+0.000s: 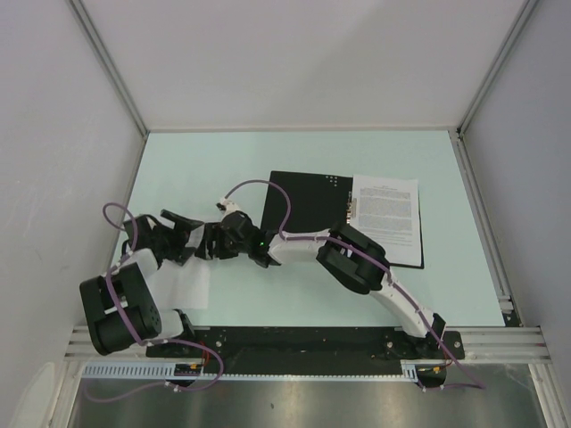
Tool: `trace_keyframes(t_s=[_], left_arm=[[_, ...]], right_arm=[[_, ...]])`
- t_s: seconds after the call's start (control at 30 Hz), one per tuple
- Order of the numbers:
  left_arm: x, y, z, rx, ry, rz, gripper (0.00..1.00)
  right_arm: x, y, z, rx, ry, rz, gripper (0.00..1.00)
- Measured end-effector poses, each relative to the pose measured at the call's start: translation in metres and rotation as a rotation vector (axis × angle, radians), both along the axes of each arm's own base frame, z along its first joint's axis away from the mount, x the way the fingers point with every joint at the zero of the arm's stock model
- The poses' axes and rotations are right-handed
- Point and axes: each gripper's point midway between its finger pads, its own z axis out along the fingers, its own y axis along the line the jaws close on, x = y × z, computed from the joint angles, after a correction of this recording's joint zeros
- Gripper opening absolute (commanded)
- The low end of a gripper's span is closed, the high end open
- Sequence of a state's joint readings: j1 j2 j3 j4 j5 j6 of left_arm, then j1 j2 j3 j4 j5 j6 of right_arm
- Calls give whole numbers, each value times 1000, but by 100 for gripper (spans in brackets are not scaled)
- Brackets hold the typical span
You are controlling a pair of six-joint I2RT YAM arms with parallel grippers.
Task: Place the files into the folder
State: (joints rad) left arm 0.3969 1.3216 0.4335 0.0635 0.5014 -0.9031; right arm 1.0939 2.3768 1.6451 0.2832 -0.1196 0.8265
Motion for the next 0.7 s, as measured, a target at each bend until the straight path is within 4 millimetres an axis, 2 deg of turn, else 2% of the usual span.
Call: trace_keyframes(t_s=[0.07, 0.17, 0.37, 0.43, 0.57, 0.7], left_arm=[[-3, -1, 1, 17, 28, -16, 100], [-6, 7, 5, 85, 65, -1, 100], [3, 46, 29, 265, 60, 124, 100], [3, 53, 22, 278, 88, 148, 100], [-6, 59, -10, 232, 204, 169, 100], [4, 62, -6, 174, 167, 179, 100]], right_arm=[[6, -5, -1, -50, -21, -37, 71], [14, -11, -2, -100, -38, -80, 72], [27, -19, -1, -175, -55, -112, 75], [31, -20, -1, -197, -52, -115, 75], [38, -15, -1, -225, -39, -119, 75], [43, -3, -1, -241, -25, -127, 74]])
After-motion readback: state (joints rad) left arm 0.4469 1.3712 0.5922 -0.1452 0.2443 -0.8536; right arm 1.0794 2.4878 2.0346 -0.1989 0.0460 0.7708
